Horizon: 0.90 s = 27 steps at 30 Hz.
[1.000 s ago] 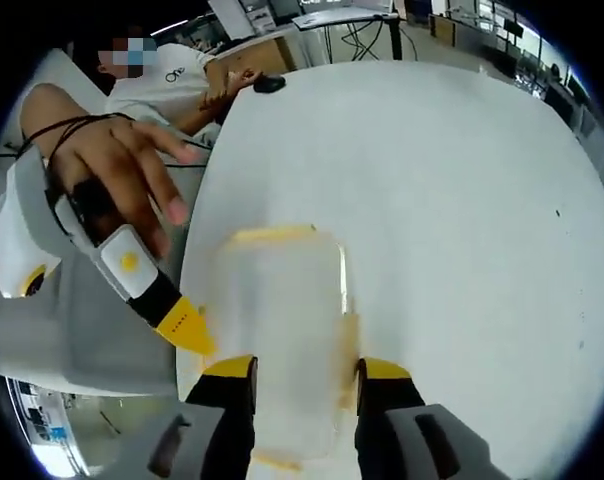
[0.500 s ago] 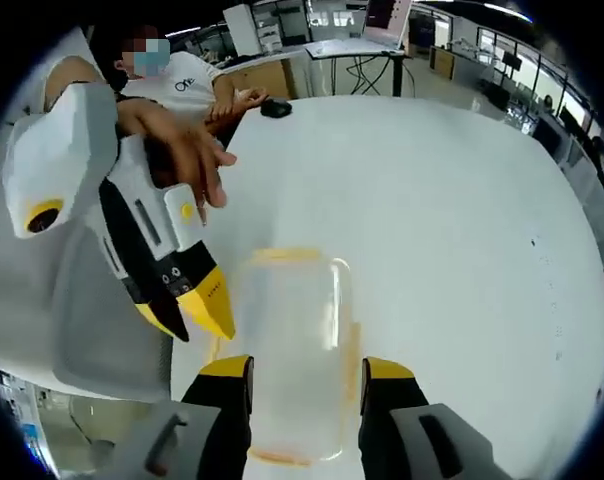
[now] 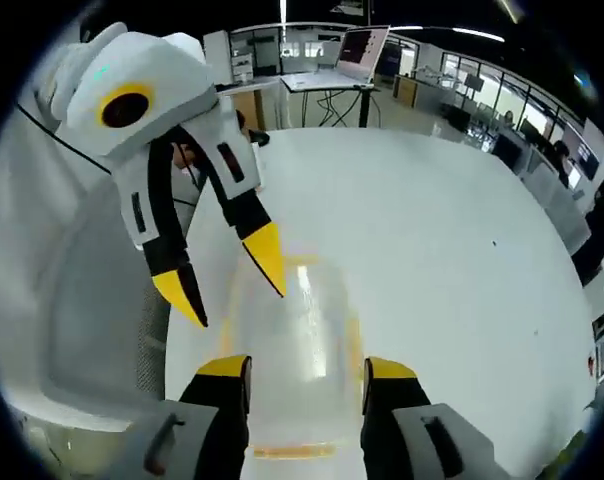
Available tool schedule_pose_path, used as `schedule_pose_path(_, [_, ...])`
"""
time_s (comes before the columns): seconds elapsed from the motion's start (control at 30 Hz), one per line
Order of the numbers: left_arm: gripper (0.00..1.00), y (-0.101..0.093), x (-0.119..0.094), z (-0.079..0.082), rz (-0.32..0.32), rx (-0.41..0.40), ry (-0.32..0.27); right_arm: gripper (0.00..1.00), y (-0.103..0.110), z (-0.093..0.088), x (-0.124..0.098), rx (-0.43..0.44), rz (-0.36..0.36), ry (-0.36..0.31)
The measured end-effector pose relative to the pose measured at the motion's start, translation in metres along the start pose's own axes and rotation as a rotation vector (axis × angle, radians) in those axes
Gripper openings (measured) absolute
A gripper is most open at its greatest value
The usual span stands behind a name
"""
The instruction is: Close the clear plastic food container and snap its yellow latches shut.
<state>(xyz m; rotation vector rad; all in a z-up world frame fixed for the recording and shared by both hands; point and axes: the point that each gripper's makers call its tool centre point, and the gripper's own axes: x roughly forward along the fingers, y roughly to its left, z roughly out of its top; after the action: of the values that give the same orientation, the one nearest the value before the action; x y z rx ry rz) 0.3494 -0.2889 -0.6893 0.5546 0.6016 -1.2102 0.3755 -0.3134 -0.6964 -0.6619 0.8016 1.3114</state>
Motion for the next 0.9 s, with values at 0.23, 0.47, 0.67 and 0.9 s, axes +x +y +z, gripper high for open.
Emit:
schedule_pose_path(0.23, [0.44, 0.008, -0.005, 0.002, 0.015, -0.061, -0.017, 0.42, 0.003, 0.002, -0.002, 0.019, -0.073, -0.059])
schedule_pose_path(0.47, [0.48, 0.015, -0.011, 0.004, 0.027, -0.089, -0.04, 0.48, 0.008, 0.006, -0.005, 0.037, -0.112, -0.122])
schedule_pose_path(0.67, [0.54, 0.016, -0.021, 0.003, 0.037, -0.085, -0.067, 0.54, 0.012, 0.001, -0.01, 0.075, -0.15, -0.168])
schedule_pose_path(0.9, [0.56, 0.023, -0.027, -0.002, 0.043, -0.119, -0.094, 0.64, 0.015, -0.01, -0.016, 0.113, -0.18, -0.208])
